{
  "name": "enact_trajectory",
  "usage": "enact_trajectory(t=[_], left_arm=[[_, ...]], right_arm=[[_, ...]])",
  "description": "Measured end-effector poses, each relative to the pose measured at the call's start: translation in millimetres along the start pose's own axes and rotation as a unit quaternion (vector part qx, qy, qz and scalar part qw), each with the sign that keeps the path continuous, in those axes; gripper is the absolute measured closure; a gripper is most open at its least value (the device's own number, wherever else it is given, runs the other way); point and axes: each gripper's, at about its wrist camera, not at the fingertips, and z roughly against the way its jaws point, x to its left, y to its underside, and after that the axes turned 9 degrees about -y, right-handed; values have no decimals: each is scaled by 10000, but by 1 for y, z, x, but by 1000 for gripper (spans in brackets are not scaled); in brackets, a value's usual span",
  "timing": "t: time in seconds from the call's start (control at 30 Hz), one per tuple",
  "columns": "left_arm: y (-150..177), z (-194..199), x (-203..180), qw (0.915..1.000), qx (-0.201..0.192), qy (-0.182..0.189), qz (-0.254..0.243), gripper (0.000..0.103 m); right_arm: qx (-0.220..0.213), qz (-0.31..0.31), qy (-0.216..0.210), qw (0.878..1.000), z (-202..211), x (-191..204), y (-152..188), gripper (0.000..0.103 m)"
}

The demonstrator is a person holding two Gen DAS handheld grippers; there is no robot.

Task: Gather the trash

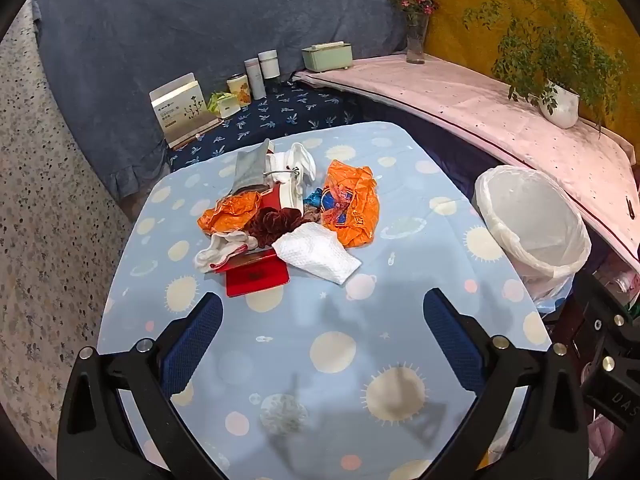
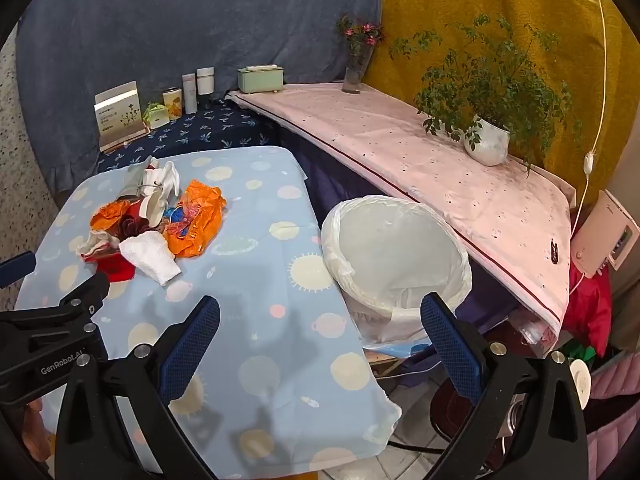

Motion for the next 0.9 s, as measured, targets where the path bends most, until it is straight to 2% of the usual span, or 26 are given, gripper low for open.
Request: enact_trajectory(t=[0.23,0.4,0.9], left_arm=[[1,4,8,9999,-19,92,113,7],[-6,6,6,10000,14,34,58,7],[-1,-3,7,9999,59,-6,99,7]], right_arm=[[-10,21,5,10000,2,0,-1,7],[-17,22,10,10000,5,-1,-2,7],[-68,9,-89,9999,3,4,-5,7]])
